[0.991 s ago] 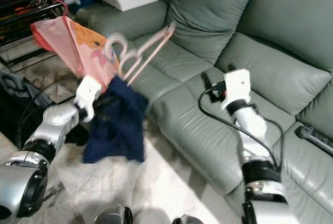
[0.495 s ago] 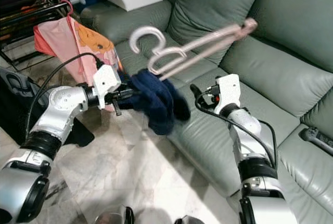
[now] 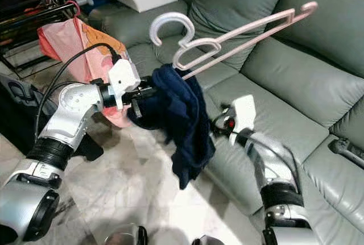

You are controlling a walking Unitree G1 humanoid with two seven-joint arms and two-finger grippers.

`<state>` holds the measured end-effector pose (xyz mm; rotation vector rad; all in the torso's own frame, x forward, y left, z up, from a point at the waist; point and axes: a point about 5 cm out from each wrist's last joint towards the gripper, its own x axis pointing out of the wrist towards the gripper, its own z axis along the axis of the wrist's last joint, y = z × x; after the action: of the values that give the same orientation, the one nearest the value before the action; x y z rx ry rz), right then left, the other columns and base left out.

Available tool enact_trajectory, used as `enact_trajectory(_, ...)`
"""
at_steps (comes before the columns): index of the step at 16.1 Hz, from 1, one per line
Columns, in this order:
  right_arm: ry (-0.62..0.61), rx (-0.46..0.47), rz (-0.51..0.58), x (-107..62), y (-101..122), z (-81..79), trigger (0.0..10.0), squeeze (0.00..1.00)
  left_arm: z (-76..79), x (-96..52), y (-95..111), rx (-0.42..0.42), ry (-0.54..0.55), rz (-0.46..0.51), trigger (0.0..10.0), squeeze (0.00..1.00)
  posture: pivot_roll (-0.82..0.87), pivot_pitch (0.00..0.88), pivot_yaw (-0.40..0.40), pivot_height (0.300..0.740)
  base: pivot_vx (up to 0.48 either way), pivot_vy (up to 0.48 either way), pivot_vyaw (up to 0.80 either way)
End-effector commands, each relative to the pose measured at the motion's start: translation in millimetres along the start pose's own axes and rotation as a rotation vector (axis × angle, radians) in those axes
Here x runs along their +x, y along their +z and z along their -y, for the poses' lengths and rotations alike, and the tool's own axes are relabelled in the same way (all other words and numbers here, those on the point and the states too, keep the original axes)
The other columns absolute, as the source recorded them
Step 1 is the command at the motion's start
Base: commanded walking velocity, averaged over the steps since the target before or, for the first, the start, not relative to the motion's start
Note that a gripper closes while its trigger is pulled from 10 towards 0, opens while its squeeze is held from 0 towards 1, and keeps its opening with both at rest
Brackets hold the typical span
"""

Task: Hang hanger

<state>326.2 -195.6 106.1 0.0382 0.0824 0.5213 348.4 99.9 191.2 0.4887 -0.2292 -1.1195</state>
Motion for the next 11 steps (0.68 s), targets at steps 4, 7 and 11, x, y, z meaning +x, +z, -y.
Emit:
enact_trajectory(4,-0.004,-0.095,0.192,2.8,45,0.9,10.0,0.0,-1.7,-5.0,-6,0.035,0.021,-0.045,0.0,0.0,-0.02,0.028,0.051,0.74,0.0,0.0,0.0)
enact_trajectory(7,0.03,-0.088,0.191,3.3,44,-4.0,10.0,0.0,0.4,-0.7,-2,0.043,0.012,-0.031,0.0,0.0,-0.02,0.027,0.05,0.74,0.0,0.0,0.0)
enact_trajectory(11,0.077,-0.06,0.12,5.1,28,-8.9,10.0,0.0,-1.4,6.1,20,0.064,0.002,0.067,0.0,0.0,-0.02,0.028,0.044,0.74,0.0,0.0,0.0)
